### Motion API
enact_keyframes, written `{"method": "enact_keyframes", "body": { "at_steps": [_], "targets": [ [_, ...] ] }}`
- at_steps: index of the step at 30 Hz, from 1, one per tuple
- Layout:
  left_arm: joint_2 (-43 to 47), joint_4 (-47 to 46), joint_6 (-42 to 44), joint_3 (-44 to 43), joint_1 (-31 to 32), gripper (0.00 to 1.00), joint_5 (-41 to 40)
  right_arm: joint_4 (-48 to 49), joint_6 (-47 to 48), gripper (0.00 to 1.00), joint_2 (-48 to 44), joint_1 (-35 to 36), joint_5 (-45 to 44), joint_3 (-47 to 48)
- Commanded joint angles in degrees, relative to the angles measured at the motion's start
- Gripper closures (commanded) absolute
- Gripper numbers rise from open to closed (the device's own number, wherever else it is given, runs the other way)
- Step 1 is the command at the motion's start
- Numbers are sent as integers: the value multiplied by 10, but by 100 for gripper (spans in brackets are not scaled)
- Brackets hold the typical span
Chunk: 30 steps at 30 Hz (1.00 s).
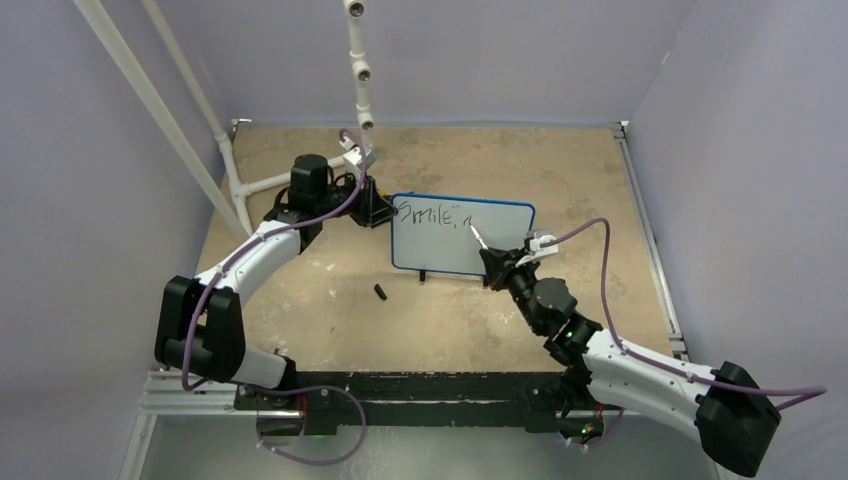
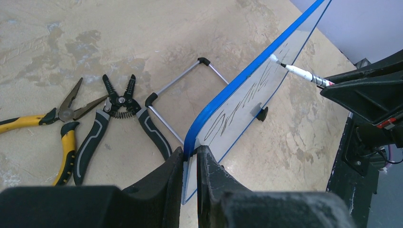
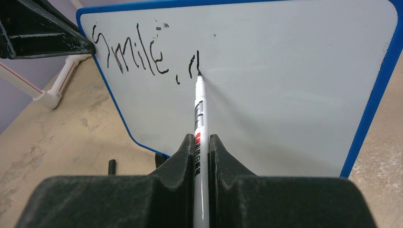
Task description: Write a sentence on the whiteboard
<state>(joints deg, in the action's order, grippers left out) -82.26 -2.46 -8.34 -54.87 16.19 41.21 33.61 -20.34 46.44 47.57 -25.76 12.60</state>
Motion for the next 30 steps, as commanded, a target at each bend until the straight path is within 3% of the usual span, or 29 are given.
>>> {"method": "enact_keyframes", "body": {
  "at_steps": [1,15,30],
  "targets": [
    [22,-18,7,-6,1,100,13,19,14,100,3,-1,0,11],
    [21,-17,9,-5,0,100,12,66,56,100,19,-1,-13,25],
    [21,-16,11,-5,1,100,11,39,37,100,-7,-2,-54,21]
  ]
}}
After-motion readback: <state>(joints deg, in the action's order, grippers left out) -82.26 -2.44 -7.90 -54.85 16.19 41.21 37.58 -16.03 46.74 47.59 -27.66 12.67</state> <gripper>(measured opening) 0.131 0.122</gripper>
